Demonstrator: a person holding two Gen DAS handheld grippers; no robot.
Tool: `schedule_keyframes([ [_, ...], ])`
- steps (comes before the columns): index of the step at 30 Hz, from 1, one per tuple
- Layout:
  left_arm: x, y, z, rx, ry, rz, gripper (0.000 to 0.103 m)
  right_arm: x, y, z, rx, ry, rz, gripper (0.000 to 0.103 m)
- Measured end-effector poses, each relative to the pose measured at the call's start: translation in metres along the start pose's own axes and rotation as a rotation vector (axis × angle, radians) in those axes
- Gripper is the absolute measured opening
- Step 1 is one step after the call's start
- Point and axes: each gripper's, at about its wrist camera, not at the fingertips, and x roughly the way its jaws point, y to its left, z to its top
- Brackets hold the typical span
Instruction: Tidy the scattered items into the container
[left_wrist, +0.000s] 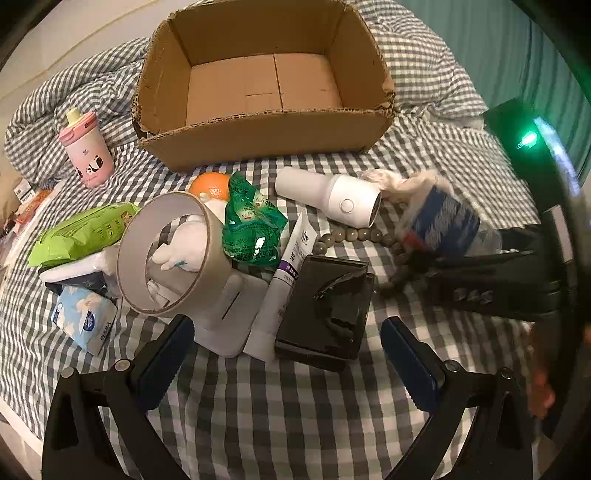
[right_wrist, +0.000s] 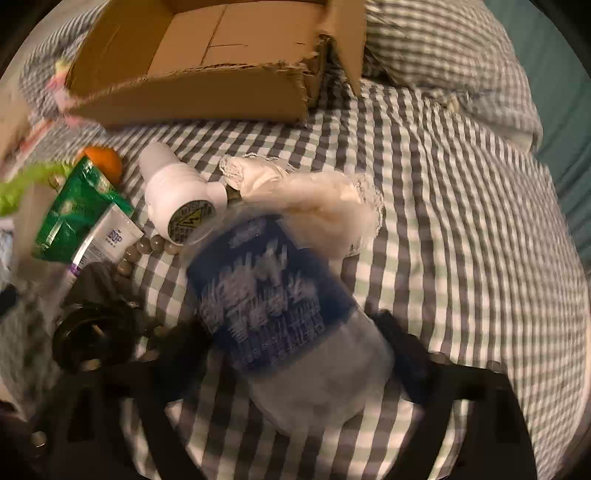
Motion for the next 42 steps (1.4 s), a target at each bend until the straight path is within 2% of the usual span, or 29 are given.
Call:
schedule_keyframes([
  [7, 0.012, -0.007, 0.001, -0.004, 0.02, -0.029, 0.101, -0.032, -0.007, -0.011, 0.021, -0.072, 0.023, 0.072],
  [9, 0.015, -0.008, 0.002, -0.002, 0.024, -0.029, 0.092, -0.038, -0.009, -0.012, 0.026, -0.081, 0.025, 0.071],
  [13, 0.023, -0.009, 0.003, -0.009, 0.044, -0.038, 0.085, -0.04, -0.01, -0.013, 0.029, -0.08, 0.039, 0.071],
  [14, 0.024, -0.008, 0.003, -0.017, 0.047, -0.033, 0.077, -0.04, -0.012, -0.015, 0.03, -0.081, 0.041, 0.071],
  [15, 0.025, -0.007, 0.003, -0.025, 0.043, -0.023, 0.062, -0.04, -0.013, -0.016, 0.034, -0.084, 0.041, 0.071],
  [16, 0.025, -0.006, 0.002, -0.03, 0.039, -0.01, 0.057, -0.04, -0.014, -0.016, 0.037, -0.085, 0.04, 0.071],
  [20, 0.022, 0.002, 0.005, -0.063, 0.044, -0.043, 0.053, -0.046, -0.022, -0.015, 0.071, -0.108, 0.044, 0.069],
  [22, 0.018, 0.003, 0.006, -0.056, 0.03, -0.039, 0.042, -0.052, -0.026, -0.015, 0.087, -0.119, 0.058, 0.068],
  [23, 0.014, 0.003, 0.007, -0.048, 0.023, -0.045, 0.025, -0.055, -0.026, -0.015, 0.089, -0.123, 0.06, 0.067],
  [24, 0.01, 0.001, 0.008, -0.04, 0.013, -0.049, 0.016, -0.058, -0.026, -0.015, 0.09, -0.125, 0.062, 0.066],
  [27, 0.008, -0.004, 0.01, -0.004, 0.036, -0.028, 0.015, -0.064, -0.027, -0.015, 0.09, -0.127, 0.069, 0.065],
  [31, 0.014, 0.004, 0.007, -0.032, 0.053, -0.081, 0.016, -0.062, -0.027, -0.016, 0.098, -0.116, 0.085, 0.065],
  [33, 0.017, 0.005, 0.006, -0.045, 0.053, -0.093, 0.022, -0.058, -0.025, -0.018, 0.107, -0.107, 0.097, 0.066],
  [38, 0.026, -0.005, 0.003, -0.02, 0.066, -0.104, 0.026, -0.049, -0.022, -0.015, 0.114, -0.093, 0.111, 0.065],
  [42, 0.024, -0.002, 0.004, -0.025, 0.051, -0.099, 0.014, -0.046, -0.018, -0.011, 0.109, -0.089, 0.114, 0.063],
])
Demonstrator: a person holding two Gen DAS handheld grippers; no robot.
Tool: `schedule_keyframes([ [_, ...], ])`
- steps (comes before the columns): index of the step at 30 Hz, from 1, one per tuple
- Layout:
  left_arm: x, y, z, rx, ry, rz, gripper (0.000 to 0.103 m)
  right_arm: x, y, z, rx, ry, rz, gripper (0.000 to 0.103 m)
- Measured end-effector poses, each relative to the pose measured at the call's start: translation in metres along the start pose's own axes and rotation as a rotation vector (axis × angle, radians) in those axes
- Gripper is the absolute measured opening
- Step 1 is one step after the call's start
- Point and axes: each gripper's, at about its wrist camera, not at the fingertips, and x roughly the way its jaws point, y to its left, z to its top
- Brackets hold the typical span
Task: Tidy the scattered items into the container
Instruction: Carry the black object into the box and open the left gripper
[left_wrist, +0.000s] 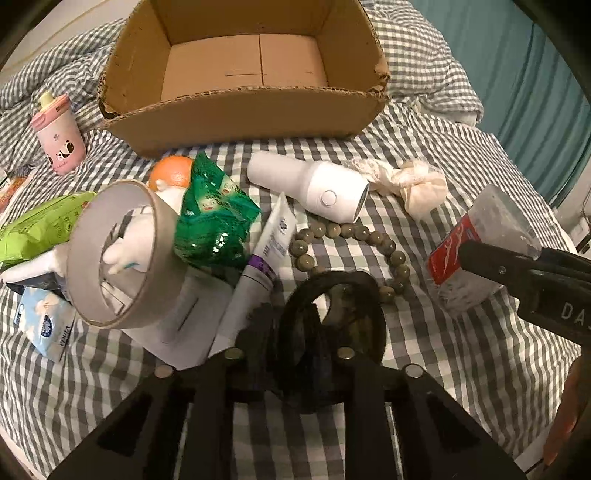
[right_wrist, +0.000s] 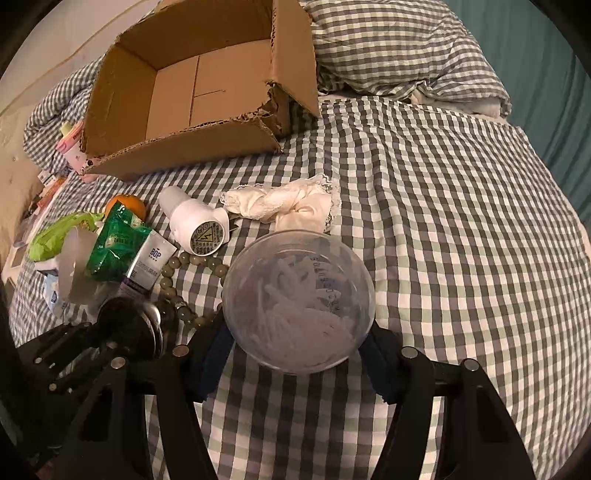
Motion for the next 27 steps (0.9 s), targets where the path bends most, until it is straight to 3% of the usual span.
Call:
schedule_keyframes([
  [9, -0.038, 0.021, 0.013, -0.066, -0.032, -0.058, 0.014, -0.029, -0.006, 0.001, 0.023, -0.062, 0.018, 0.062],
  [15, -0.065, 0.026, 0.039, -0.06, -0.095, -0.032, 0.014, -0.045, -0.007, -0.001, 0.016, -0.075, 0.036, 0.062],
  [18, -0.067, 0.039, 0.06, -0.072, -0.087, -0.009, 0.014, -0.053, -0.001, 0.005, -0.009, -0.083, 0.046, 0.062],
  [24, -0.07, 0.065, 0.123, -0.082, -0.17, 0.009, 0.014, -0.076, 0.013, 0.027, -0.052, -0.148, 0.053, 0.062],
  [27, -0.046, 0.084, 0.165, -0.123, -0.139, 0.021, 0.014, -0.075, 0.021, 0.031, -0.074, -0.152, 0.042, 0.063],
])
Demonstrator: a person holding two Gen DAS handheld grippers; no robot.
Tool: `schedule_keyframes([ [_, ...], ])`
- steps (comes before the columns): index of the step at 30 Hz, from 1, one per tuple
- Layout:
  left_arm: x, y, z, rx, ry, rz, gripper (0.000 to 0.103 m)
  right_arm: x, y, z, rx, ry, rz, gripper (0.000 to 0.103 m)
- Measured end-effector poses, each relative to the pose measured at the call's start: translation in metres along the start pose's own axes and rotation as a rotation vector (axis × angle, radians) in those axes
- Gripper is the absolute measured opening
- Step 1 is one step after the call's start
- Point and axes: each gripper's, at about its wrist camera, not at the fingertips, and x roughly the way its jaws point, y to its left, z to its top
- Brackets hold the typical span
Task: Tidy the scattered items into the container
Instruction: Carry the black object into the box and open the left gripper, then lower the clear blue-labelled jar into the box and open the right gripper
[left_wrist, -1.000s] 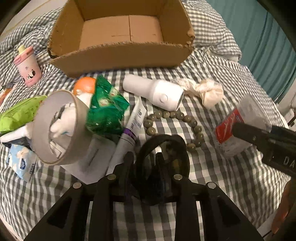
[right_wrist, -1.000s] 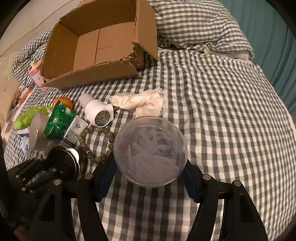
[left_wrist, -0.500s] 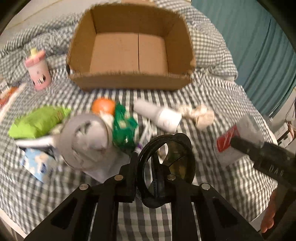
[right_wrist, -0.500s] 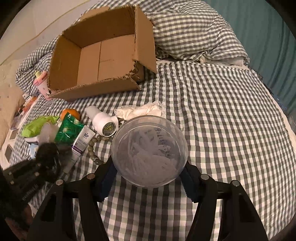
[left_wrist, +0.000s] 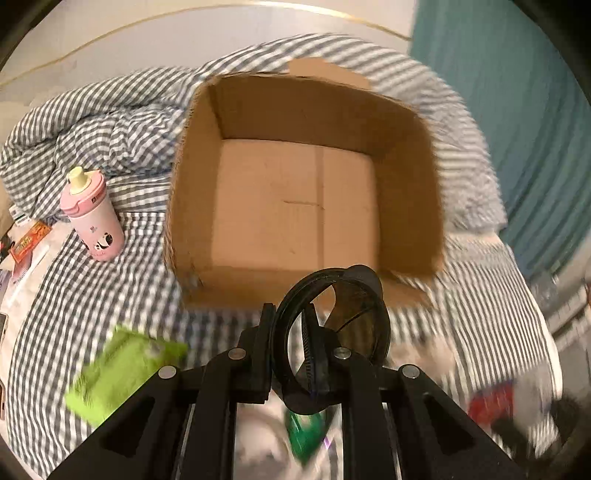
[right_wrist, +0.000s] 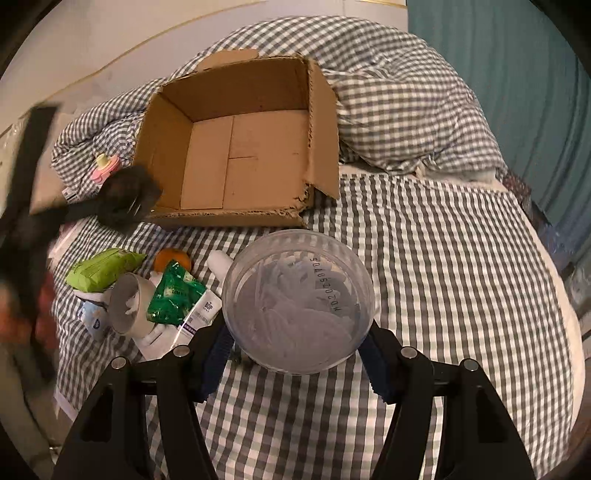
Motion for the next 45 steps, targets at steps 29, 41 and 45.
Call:
schedule_keyframes([
  [29, 0.003, 0.067, 0.015, -0.08, -0.068, 0.181, 0.103, 0.101, 0.082, 0.141, -0.153, -0.063, 0.013, 0.087],
  [41, -0.014, 0.064, 0.005, -0.082, -0.061, 0.155, 0.103, 0.047, 0.051, 0.116, -0.041, -0.1, 0.016, 0.103],
  [45, -0.04, 0.06, -0.008, -0.066, -0.07, 0.14, 0.103, 0.02, 0.034, 0.091, -0.005, -0.085, 0.05, 0.103],
])
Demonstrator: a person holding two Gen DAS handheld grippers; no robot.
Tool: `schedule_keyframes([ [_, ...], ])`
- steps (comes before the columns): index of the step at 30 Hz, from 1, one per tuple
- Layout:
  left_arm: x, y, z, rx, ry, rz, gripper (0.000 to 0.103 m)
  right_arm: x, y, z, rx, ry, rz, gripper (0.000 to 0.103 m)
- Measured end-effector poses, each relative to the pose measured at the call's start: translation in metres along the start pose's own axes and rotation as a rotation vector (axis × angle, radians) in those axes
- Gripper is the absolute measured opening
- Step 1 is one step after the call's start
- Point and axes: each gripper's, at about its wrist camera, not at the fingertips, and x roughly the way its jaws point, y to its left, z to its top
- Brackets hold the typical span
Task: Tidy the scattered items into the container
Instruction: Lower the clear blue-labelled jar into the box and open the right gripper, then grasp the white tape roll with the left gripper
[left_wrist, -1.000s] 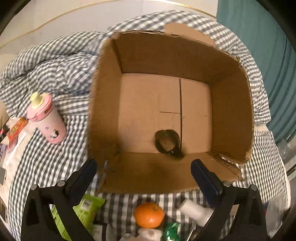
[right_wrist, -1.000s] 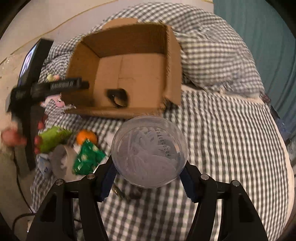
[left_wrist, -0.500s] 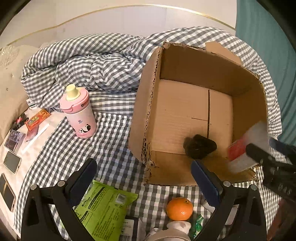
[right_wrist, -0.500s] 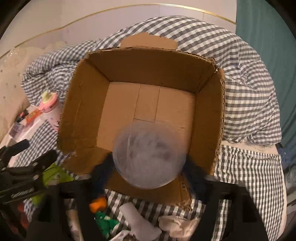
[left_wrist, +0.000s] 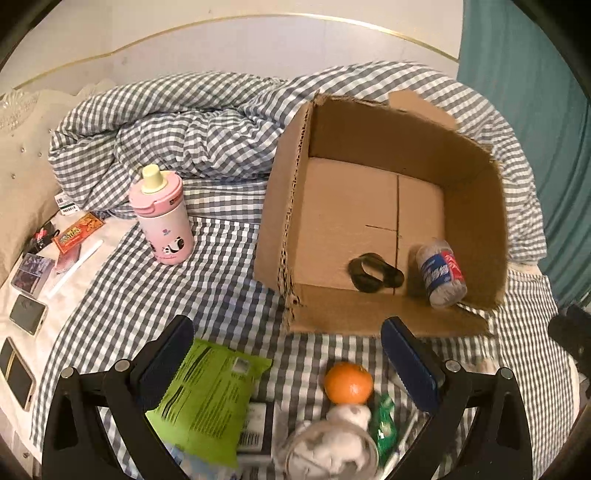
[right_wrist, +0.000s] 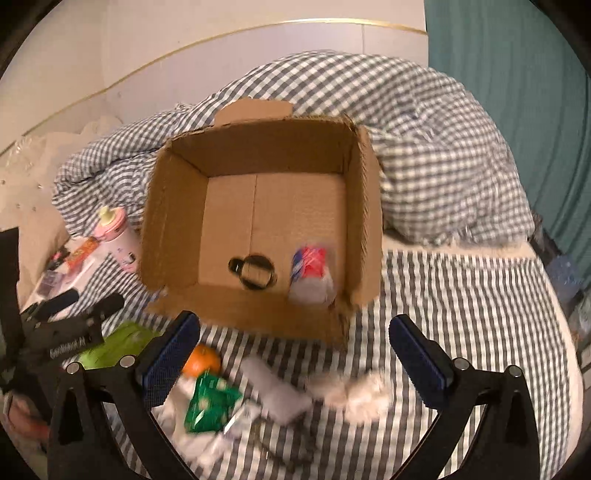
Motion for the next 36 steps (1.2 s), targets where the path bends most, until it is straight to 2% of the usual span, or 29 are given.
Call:
schedule_keyframes([
  [7, -0.044, 0.006, -0.038, 0.021, -0.025, -0.041, 0.103, -0.032, -0.01, -0.054, 0.022, 0.051, -0.01, 0.103],
  [11, -0.057, 0.017, -0.07, 0.034, -0.033, -0.04, 0.103, -0.041, -0.002, -0.086, -0.009, 0.077, -0.049, 0.103],
  [14, -0.058, 0.025, -0.095, 0.018, -0.011, -0.059, 0.103, -0.043, 0.005, -0.106, -0.02, 0.096, -0.043, 0.103],
  [19, -0.047, 0.017, -0.127, 0.007, 0.035, -0.07, 0.103, -0.041, 0.015, -0.128, -0.02, 0.128, -0.007, 0.103],
  [23, -0.032, -0.006, -0.141, 0.052, 0.061, -0.085, 0.103, -0.029, 0.018, -0.142, -0.03, 0.167, 0.002, 0.103],
  [28, -0.006, -0.033, -0.14, 0.108, 0.066, -0.104, 0.103, -0.012, 0.011, -0.151, -0.019, 0.21, 0.005, 0.103],
  [33, 0.032, -0.034, -0.136, 0.094, 0.119, -0.096, 0.103, 0.002, -0.004, -0.153, 0.008, 0.229, 0.002, 0.103],
  [36, 0.043, -0.029, -0.133, 0.068, 0.128, -0.119, 0.103, 0.01, -0.013, -0.153, 0.029, 0.238, 0.005, 0.103],
])
